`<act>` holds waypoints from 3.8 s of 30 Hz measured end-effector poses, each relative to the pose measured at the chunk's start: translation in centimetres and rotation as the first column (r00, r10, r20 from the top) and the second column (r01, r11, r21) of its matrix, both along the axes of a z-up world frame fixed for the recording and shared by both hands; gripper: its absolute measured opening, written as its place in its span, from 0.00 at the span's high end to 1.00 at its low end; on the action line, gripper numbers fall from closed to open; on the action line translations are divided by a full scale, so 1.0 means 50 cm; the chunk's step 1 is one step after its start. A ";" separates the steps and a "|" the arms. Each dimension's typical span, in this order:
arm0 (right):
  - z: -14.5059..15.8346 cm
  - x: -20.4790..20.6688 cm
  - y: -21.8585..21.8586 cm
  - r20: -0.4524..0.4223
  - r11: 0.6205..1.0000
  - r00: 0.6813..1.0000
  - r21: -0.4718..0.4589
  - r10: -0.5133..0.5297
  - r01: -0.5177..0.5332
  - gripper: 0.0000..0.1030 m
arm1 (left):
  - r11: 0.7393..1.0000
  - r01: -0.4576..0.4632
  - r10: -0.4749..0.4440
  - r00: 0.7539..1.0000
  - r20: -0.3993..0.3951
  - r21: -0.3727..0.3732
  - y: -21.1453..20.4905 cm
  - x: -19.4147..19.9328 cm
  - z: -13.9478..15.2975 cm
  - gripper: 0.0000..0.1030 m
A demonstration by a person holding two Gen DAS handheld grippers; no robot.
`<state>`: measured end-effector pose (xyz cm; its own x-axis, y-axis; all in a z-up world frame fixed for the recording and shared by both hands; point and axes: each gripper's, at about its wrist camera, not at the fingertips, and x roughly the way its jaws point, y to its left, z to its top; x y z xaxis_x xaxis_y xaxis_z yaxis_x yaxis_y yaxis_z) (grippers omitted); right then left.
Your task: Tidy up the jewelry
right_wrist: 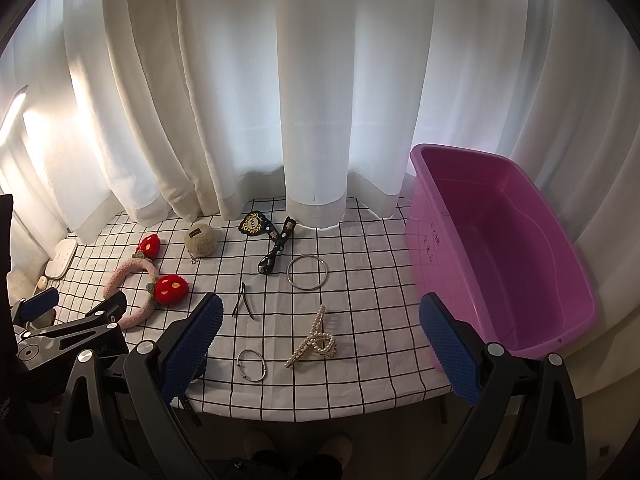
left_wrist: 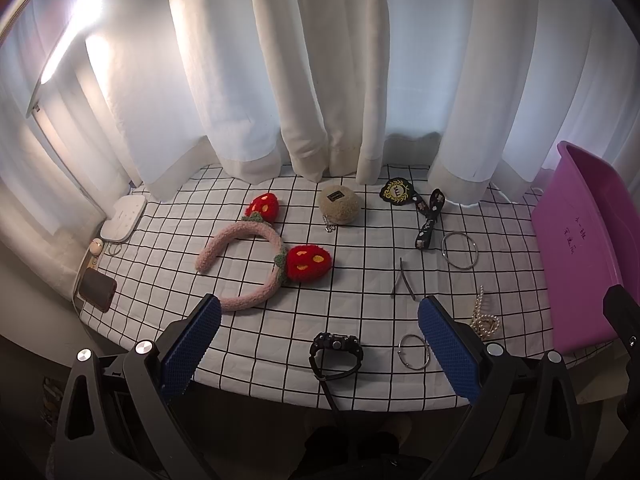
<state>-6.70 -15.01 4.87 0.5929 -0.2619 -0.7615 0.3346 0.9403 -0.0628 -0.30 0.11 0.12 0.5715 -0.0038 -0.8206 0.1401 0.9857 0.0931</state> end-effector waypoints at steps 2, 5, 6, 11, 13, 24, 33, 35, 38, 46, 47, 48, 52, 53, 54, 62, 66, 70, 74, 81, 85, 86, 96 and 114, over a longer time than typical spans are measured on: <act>0.001 0.001 0.000 0.000 1.000 1.000 0.000 -0.001 0.001 0.09 | 1.000 0.000 0.000 1.000 -0.001 0.000 -0.001 0.001 0.000 0.06; 0.000 0.000 0.000 0.001 1.000 1.000 0.001 -0.001 0.001 0.09 | 1.000 -0.001 0.001 1.000 -0.001 -0.001 0.000 0.000 0.001 0.06; 0.000 0.000 0.001 0.001 1.000 1.000 0.000 -0.001 0.001 0.09 | 1.000 -0.001 0.001 1.000 -0.001 -0.001 0.000 -0.001 0.001 0.06; 0.002 0.001 0.003 0.001 1.000 1.000 0.001 0.001 -0.001 0.09 | 1.000 0.000 0.000 1.000 0.000 0.001 -0.001 -0.001 0.000 0.06; 0.002 0.001 0.002 0.002 1.000 1.000 0.002 0.000 0.000 0.09 | 1.000 -0.001 0.001 1.000 0.000 0.001 -0.001 -0.001 0.001 0.06; 0.005 0.003 0.006 0.006 1.000 1.000 -0.002 0.001 -0.001 0.09 | 1.000 0.000 0.000 1.000 0.002 0.001 -0.001 0.000 0.000 0.06; 0.006 0.002 0.006 0.009 1.000 1.000 -0.002 0.001 -0.001 0.09 | 1.000 0.000 0.000 1.000 0.003 0.001 0.002 0.008 0.001 0.06; 0.003 0.000 0.004 0.009 1.000 1.000 -0.001 0.001 -0.001 0.09 | 1.000 -0.001 0.001 1.000 0.002 0.001 0.003 0.011 0.001 0.06; 0.003 0.000 0.004 0.010 1.000 1.000 -0.002 0.001 -0.001 0.09 | 1.000 -0.003 0.003 1.000 0.001 0.001 0.006 0.011 0.004 0.06; -0.009 0.005 0.005 0.001 1.000 1.000 0.007 0.007 -0.007 0.09 | 1.000 -0.015 0.015 1.000 -0.014 -0.002 0.024 0.022 -0.002 0.06; -0.014 0.006 0.005 -0.003 1.000 1.000 0.010 0.010 -0.010 0.09 | 1.000 -0.019 0.019 1.000 -0.021 -0.004 0.026 0.022 -0.008 0.06; -0.021 0.008 0.005 -0.006 1.000 1.000 0.013 0.014 -0.013 0.09 | 1.000 -0.022 0.022 0.999 -0.030 -0.009 0.030 0.024 -0.014 0.06; -0.050 0.016 0.005 -0.023 0.998 0.999 0.035 0.045 -0.044 0.09 | 0.999 -0.043 0.041 0.998 -0.052 -0.025 0.056 0.029 -0.041 0.06; -0.059 0.017 0.003 -0.026 0.998 0.998 0.045 0.053 -0.052 0.09 | 0.998 -0.051 0.049 0.997 -0.059 -0.038 0.067 0.031 -0.048 0.06; -0.068 0.017 0.002 -0.029 0.997 0.998 0.055 0.058 -0.056 0.09 | 0.997 -0.063 0.060 0.996 -0.066 -0.051 0.080 0.034 -0.056 0.06; -0.156 0.037 -0.026 -0.087 0.995 0.994 0.087 0.058 -0.051 0.09 | 0.971 -0.206 0.193 0.975 -0.114 -0.122 0.228 0.065 -0.154 0.06; -0.204 0.054 -0.047 -0.111 0.995 0.992 0.093 0.050 -0.040 0.09 | 0.969 -0.200 0.185 0.977 -0.108 -0.143 0.262 0.103 -0.203 0.06; -0.250 0.074 -0.069 -0.126 0.995 0.991 0.095 0.041 -0.029 0.09 | 0.975 -0.165 0.152 0.983 -0.099 -0.148 0.259 0.159 -0.251 0.06; -0.311 0.094 -0.097 -0.182 0.999 0.983 0.048 0.005 0.004 0.09 | 0.983 -0.139 0.124 0.984 -0.127 -0.121 0.245 0.218 -0.312 0.06; -0.407 0.114 -0.131 -0.265 0.989 0.964 0.140 -0.015 0.054 0.09 | 0.990 -0.095 0.076 0.981 -0.177 -0.101 0.226 0.273 -0.385 0.06; -0.446 0.132 -0.110 -0.322 0.985 0.947 0.154 -0.022 0.075 0.09 | 0.993 -0.079 0.061 0.980 -0.187 -0.087 0.218 0.290 -0.405 0.06; -0.456 0.139 -0.106 -0.335 0.985 0.942 0.149 -0.034 0.088 0.09 | 0.994 -0.076 0.059 0.980 -0.189 -0.084 0.216 0.294 -0.410 0.06; -0.520 0.165 -0.116 -0.422 0.973 0.899 0.129 -0.121 0.191 0.09 | 0.997 -0.051 0.037 0.979 -0.203 -0.060 0.192 0.316 -0.447 0.05; -0.532 0.160 -0.123 -0.367 0.977 0.923 0.128 -0.113 0.171 0.09 | 0.991 0.098 -0.107 0.990 -0.096 -0.088 0.155 0.296 -0.436 0.48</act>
<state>1.27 -21.14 -21.74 0.2411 -0.1850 -0.9527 0.4477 0.8922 -0.0600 14.51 7.86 -21.68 0.4793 -0.1280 -0.8683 0.2453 0.9694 -0.0075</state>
